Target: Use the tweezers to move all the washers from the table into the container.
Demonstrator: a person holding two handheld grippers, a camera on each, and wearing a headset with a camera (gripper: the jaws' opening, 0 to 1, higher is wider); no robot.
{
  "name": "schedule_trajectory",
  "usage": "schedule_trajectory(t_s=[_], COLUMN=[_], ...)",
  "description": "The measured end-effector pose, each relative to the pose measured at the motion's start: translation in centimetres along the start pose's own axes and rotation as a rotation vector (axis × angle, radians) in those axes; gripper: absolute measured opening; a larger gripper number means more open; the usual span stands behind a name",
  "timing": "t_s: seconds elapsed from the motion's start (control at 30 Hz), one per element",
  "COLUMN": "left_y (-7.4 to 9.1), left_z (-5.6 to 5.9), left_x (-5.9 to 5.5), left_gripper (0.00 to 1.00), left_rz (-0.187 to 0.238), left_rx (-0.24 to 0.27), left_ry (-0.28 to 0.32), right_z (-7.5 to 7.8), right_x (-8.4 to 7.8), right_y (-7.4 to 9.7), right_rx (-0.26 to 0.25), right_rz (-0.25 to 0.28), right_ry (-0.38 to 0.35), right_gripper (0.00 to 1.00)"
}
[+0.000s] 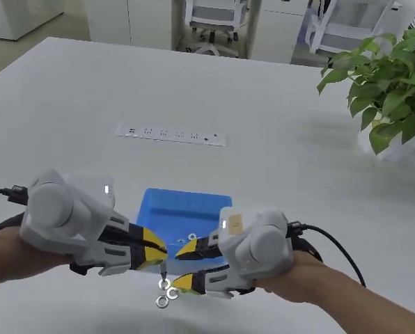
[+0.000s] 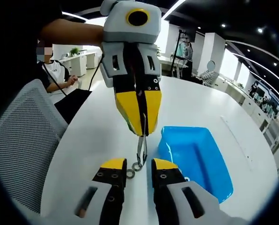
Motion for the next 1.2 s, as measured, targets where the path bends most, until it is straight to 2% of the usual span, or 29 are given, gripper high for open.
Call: schedule_trajectory(t_s=[0.3, 0.47, 0.87, 1.2], left_y=[0.0, 0.0, -0.2, -0.3], left_z=[-0.2, -0.1, 0.1, 0.1], left_x=[-0.1, 0.0, 0.3, 0.4], left_gripper=[0.06, 0.06, 0.06, 0.06], left_rz=[0.003, 0.002, -0.001, -0.010], left_rx=[-0.007, -0.014, -0.021, -0.021], left_ry=[-0.004, -0.008, -0.017, -0.025], right_z=[0.2, 0.1, 0.2, 0.2], right_x=[0.1, -0.3, -0.6, -0.7], right_y=[-1.5, -2.2, -2.3, -2.2], right_rx=[0.035, 0.052, 0.058, 0.040], right_rz=[-0.015, -0.041, -0.063, -0.059], right_ry=[0.024, 0.063, 0.081, 0.042], right_gripper=[0.17, 0.14, 0.10, 0.09])
Point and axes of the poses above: the centre of the closed fingertips' face, and the gripper's own axes: y roughly backward along the fingers, z roughly to its right, x roughly out of its top, the point moved 3 cm from there along y, roughly backward along the fingers, and after that the axes turned 6 degrees about -x, right-handed, at the moved point
